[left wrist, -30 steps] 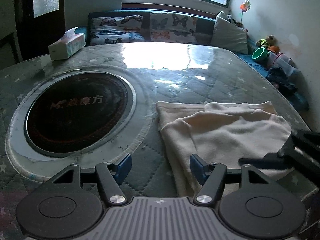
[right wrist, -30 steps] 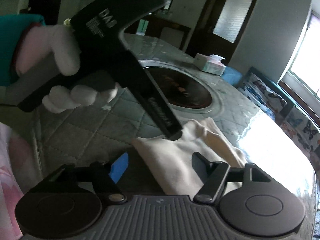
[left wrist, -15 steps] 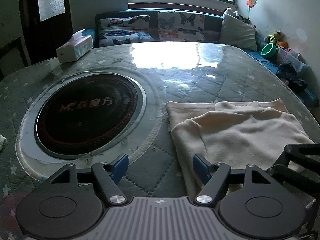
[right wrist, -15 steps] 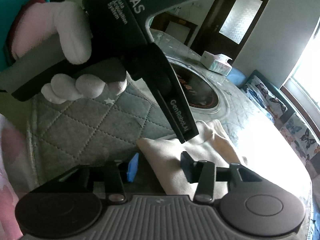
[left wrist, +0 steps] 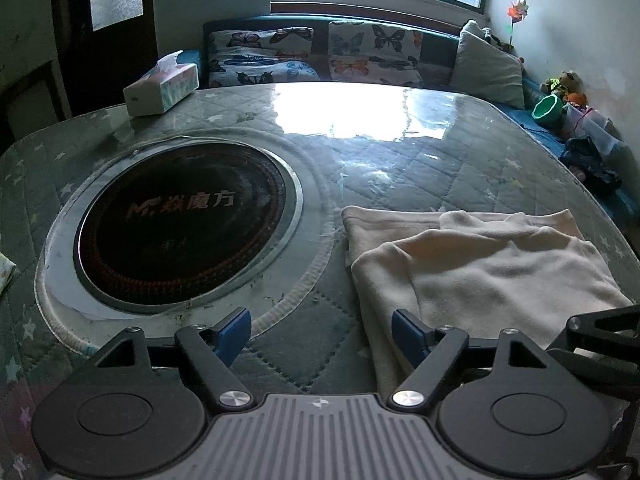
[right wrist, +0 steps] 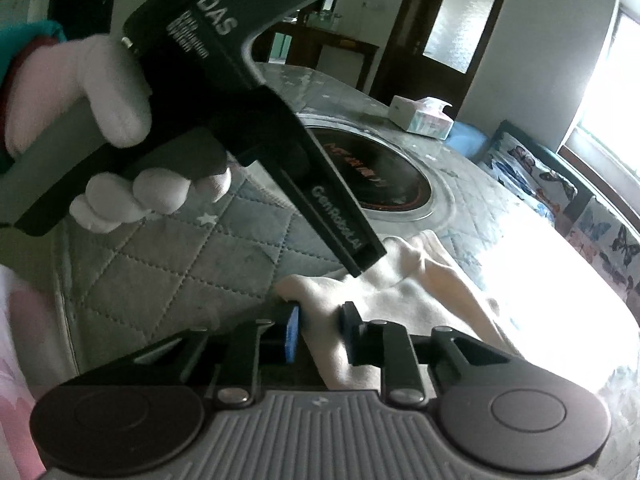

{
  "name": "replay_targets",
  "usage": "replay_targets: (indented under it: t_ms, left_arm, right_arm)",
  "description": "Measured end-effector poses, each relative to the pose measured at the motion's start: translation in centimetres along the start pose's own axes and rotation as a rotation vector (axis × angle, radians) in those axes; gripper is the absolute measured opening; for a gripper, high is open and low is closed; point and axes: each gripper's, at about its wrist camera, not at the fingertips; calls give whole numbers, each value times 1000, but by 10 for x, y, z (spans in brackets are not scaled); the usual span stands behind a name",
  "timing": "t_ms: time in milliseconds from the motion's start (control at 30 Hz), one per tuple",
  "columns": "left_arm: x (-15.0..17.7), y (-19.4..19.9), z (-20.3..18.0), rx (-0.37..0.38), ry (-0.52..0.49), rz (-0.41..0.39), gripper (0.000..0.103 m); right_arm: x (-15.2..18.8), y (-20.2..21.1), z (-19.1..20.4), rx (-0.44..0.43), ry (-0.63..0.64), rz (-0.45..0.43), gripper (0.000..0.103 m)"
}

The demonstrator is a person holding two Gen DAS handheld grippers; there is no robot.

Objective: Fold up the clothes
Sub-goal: 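Grasp the folded sweatshirt edge with the right gripper while the left gripper grasps it too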

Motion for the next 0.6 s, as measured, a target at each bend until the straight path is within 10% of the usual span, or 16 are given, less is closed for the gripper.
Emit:
replay_targets:
  t_ms: [600]
  left_arm:
    - [-6,-8,42,295,464,94,82]
  right_arm:
    - [9,31,-48,-88,-337,-110,14]
Point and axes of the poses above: each gripper's, at about its wrist camera, not at the fingertips, and y roughly against the way its jaws point, z to its left, x to its underside, and after that the axes turned 6 degrees about -x, right-handed
